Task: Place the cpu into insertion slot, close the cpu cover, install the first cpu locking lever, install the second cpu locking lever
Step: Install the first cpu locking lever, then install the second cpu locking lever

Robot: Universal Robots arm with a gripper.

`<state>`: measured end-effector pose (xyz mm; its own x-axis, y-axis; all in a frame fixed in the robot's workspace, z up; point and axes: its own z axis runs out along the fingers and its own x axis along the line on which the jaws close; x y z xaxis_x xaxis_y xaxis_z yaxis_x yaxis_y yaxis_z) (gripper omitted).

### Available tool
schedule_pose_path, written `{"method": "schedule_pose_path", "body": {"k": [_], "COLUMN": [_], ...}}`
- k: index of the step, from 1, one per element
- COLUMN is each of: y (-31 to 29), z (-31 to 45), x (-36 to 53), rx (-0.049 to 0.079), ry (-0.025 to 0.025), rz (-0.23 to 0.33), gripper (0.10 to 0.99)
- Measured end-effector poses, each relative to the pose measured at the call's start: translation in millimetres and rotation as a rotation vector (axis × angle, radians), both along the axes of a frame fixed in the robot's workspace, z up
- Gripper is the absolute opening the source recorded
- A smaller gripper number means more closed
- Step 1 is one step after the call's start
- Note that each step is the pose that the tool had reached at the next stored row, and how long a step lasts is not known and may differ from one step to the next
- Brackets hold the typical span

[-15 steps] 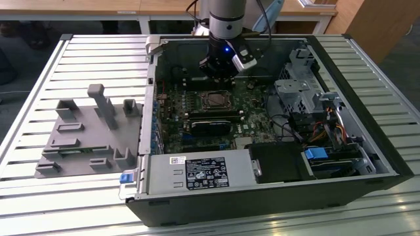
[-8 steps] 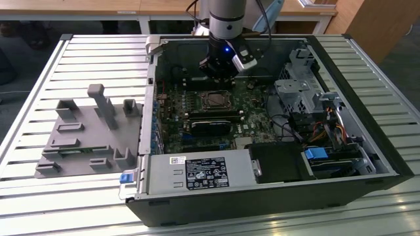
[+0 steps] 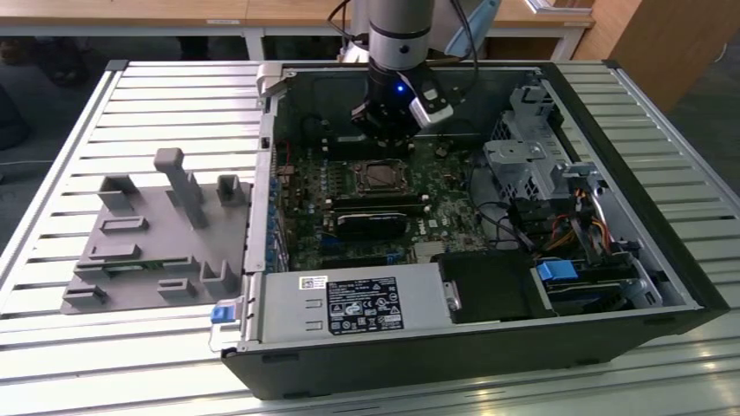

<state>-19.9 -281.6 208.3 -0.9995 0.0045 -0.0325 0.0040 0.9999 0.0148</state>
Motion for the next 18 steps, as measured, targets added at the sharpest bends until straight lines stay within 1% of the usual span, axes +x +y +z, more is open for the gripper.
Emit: {"method": "schedule_pose_path", "body": {"k": [12,18], "y": [-2.8,-6.3], "z": [0.0,0.0], "x": [0.0,0.0], "rx": [0.0,0.001], "ry": [0.0,-0.0001], "rz": [0.0,0.0], "gripper": [0.106,0.106]}}
